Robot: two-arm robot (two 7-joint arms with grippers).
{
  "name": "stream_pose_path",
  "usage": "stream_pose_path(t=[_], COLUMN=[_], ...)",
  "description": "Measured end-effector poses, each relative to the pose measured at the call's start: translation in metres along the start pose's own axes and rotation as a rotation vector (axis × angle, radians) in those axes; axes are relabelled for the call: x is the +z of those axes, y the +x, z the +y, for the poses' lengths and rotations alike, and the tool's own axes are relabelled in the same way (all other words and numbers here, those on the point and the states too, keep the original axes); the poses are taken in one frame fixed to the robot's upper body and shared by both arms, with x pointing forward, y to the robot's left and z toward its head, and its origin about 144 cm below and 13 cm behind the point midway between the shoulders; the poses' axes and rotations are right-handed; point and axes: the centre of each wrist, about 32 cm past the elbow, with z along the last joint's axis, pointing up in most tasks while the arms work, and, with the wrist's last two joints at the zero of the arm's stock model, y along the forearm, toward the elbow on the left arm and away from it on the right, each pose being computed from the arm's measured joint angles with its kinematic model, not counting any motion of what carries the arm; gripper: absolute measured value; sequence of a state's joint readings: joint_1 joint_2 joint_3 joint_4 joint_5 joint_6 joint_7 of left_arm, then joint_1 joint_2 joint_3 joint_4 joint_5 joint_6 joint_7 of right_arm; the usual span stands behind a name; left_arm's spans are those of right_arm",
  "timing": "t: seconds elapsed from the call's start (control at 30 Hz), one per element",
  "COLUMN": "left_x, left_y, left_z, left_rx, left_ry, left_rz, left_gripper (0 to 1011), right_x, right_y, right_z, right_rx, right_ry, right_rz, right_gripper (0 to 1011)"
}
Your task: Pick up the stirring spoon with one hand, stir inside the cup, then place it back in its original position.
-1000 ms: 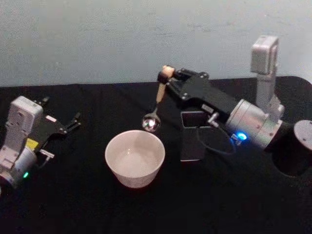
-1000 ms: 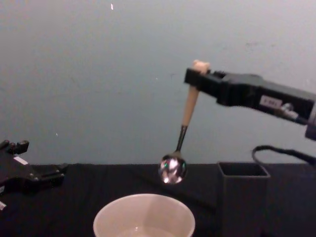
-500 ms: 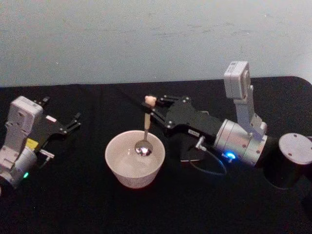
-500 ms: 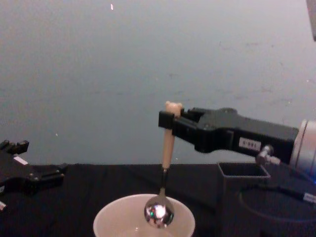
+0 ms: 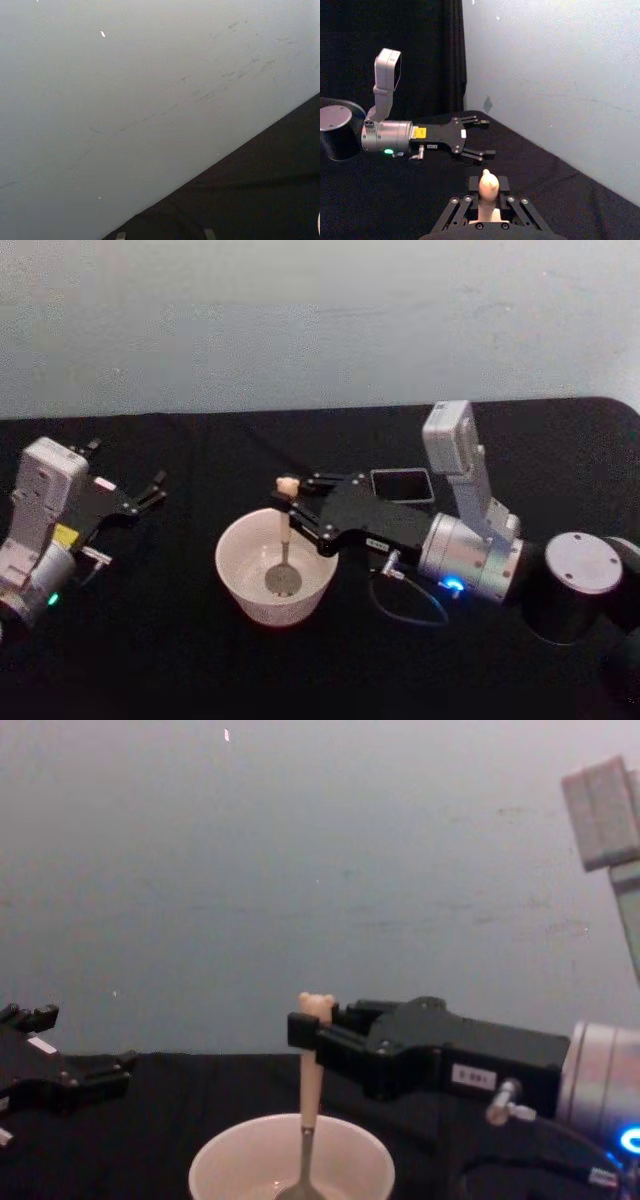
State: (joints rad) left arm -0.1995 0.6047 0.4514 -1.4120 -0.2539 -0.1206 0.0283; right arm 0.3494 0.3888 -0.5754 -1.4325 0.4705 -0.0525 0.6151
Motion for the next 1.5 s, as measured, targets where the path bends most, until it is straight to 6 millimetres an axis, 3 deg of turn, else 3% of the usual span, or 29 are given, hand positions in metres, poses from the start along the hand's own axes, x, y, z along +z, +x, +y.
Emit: stream_pose_path(t=[0.5,0.8,0.93,1.5], left_x=[0.000,0.000,0.000,0.000], left_y=[0.000,0.000,0.000,0.000], left_z=[0.000,0.000,0.000,0.000], left_rx=[0.000,0.000,0.000,0.000], left_ry=[0.000,0.000,0.000,0.000], left_rz=[0.000,0.000,0.000,0.000], left_gripper=[1001,1001,1001,1001], right_x=[-0.011,-0.007,-0.006,-0.009], right_y=[0.001,0.011,0.013,0.009], right_z=[0.030,0.036,0.034,-0.013], right_rx=[-0.015,-0.075,-0.097,-0.139], right_ry=[-0.033,-0.019,-0.018,-0.029], right_rz=[0.009,0.006,0.003,0.032], right_gripper=[223,223,223,223])
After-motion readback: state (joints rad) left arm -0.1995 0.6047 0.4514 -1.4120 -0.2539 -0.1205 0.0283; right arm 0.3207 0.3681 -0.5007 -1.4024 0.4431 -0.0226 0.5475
